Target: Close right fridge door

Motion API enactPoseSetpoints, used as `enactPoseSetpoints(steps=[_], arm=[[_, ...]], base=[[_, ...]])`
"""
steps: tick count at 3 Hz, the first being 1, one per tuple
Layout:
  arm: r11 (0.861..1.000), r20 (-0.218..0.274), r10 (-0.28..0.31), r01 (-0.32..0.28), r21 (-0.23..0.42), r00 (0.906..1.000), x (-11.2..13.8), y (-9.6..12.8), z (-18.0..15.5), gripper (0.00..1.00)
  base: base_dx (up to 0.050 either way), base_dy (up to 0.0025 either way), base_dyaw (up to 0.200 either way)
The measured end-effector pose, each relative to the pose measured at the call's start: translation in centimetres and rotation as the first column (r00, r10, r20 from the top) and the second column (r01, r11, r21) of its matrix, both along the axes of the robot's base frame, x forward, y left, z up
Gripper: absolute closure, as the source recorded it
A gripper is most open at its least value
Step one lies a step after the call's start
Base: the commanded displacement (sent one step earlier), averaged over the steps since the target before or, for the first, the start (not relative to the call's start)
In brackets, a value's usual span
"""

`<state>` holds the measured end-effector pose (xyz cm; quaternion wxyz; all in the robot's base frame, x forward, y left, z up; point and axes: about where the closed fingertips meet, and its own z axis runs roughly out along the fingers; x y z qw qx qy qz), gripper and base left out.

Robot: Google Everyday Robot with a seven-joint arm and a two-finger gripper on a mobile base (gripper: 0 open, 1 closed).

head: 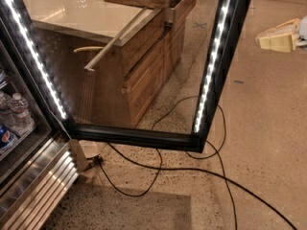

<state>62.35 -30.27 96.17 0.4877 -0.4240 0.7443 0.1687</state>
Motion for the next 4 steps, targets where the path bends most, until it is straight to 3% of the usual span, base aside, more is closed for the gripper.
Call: enactPoseSetpoints(steps=[2,3,4], arm=[[0.997,0.003,-0.049,0.049,0.061,0.9988,3.7,-3.0,-0.6,1.00],[0.997,0.012,-0.052,0.051,0.061,0.9986,4.0,-3.2,-0.3,1.00],[0.996,-0.027,-0.001,0.004,0.092,0.9996,4.2,-2.2,-1.7,1.00]], base=[[0.000,0.00000,0.000],[0.000,0.00000,0.000],[0.000,0.00000,0.000]])
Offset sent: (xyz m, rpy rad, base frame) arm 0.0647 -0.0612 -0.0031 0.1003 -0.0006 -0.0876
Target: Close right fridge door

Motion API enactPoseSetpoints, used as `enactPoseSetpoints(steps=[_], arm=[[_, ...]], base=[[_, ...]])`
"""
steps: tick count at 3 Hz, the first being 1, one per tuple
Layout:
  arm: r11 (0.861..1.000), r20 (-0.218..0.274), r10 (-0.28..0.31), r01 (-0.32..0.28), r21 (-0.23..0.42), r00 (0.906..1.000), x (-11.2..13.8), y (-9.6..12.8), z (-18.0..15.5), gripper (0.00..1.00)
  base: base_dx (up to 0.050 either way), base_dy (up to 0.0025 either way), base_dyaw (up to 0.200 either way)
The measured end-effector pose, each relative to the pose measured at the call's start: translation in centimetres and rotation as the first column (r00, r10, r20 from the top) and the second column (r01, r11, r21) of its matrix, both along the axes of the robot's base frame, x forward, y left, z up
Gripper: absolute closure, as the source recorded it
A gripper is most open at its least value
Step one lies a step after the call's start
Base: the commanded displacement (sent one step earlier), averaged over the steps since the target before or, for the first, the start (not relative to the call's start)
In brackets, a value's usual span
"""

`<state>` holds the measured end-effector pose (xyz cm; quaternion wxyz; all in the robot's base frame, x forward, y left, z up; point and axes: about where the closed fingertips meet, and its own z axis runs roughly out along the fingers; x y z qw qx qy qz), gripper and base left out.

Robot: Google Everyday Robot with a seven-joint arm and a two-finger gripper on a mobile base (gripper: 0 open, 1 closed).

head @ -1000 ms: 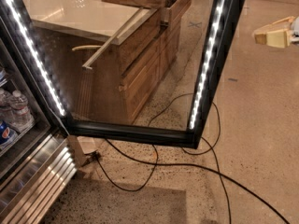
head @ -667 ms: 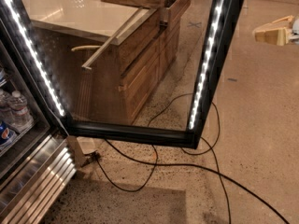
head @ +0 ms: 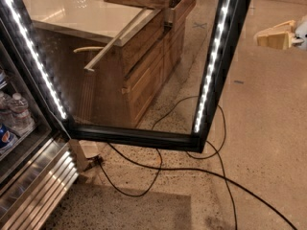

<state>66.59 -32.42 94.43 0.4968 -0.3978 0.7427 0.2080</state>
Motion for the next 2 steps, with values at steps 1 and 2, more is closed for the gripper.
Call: enactPoseSetpoints(steps=[1,2], arm=[[0.996,-0.054,0.087,-0.086,0.035,0.9947,1.0,2.2,-2.2,1.00],[0.988,-0.080,0.147,-0.144,0.050,0.9858,2.1,3.9,-3.6,1.00]], base=[[0.000,0.00000,0.000],[0.000,0.00000,0.000]])
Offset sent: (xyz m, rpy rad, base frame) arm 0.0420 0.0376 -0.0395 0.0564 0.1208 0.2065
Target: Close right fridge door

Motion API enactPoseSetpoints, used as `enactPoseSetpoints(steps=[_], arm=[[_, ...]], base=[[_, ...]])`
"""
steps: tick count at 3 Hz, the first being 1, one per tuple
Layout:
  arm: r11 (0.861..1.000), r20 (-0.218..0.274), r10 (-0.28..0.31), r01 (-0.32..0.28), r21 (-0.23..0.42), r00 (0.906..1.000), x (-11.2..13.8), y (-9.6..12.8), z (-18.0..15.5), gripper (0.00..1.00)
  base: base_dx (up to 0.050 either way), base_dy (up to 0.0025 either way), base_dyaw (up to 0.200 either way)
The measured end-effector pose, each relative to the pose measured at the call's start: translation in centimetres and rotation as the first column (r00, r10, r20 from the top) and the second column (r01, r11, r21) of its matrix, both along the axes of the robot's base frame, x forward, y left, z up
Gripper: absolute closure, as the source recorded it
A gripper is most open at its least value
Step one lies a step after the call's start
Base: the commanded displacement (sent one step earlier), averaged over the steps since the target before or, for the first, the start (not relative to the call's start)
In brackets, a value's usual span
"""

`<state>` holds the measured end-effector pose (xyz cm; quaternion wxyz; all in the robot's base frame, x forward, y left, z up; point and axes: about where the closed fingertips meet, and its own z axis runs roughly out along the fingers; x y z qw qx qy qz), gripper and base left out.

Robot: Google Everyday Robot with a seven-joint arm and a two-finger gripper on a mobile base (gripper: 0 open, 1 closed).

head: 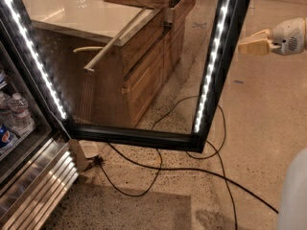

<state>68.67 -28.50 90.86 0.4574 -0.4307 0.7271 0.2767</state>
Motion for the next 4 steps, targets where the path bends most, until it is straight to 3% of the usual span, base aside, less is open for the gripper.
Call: enactPoseSetpoints(steps=[1,4], arm=[[1.000,-0.001,0.000,0.000,0.001,1.0000,0.0,0.0,0.0,1.00],[0.994,-0.033,0.098,-0.096,0.057,0.9946,2.3,4.5,-2.6,1.00]], base=[[0.000,0.00000,0.000],[0.000,0.00000,0.000]])
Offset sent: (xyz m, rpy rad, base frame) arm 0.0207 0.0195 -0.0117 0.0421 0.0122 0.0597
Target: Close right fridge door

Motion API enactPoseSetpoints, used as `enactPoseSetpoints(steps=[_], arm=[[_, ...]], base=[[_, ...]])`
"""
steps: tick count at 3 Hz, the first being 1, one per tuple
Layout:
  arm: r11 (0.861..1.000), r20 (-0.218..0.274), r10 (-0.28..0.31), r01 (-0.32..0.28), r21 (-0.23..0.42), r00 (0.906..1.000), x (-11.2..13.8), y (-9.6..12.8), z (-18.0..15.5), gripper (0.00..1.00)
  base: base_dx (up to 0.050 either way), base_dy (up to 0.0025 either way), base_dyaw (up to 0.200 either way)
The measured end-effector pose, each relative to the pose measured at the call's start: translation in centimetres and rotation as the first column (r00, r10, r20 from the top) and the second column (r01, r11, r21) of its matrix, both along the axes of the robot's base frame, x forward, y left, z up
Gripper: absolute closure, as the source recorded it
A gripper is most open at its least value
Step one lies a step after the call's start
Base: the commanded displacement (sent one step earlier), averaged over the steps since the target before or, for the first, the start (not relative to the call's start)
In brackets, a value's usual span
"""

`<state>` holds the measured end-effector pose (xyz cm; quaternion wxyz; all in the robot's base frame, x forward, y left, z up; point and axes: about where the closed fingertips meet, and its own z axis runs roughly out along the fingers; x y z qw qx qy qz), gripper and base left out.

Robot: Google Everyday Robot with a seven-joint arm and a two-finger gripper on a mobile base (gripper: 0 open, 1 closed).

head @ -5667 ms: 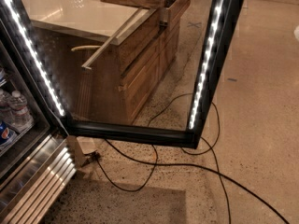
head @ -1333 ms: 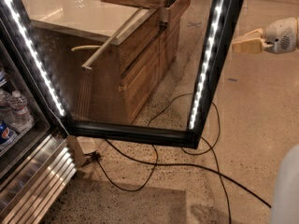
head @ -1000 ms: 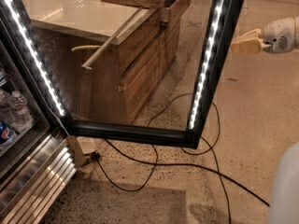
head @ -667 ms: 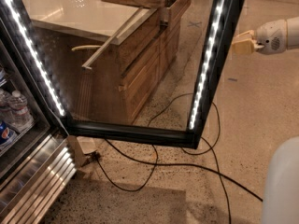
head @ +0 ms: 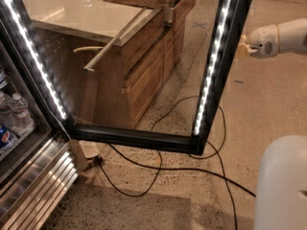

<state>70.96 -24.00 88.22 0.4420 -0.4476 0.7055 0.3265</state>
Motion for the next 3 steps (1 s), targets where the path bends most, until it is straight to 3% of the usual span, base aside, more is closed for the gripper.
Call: enactPoseSetpoints(steps=[1,2,3], arm=[[0.998,-0.032,0.047,-0.045,0.053,0.9984,0.48,1.91,-1.12,1.00],[0.998,-0.032,0.047,-0.045,0.053,0.9984,0.48,1.91,-1.12,1.00],[0.998,-0.032,0.047,-0.045,0.053,0.9984,0.48,1.91,-1.12,1.00]], base=[[0.000,0.00000,0.000],[-0.027,-0.00227,0.168],[0.000,0.00000,0.000]])
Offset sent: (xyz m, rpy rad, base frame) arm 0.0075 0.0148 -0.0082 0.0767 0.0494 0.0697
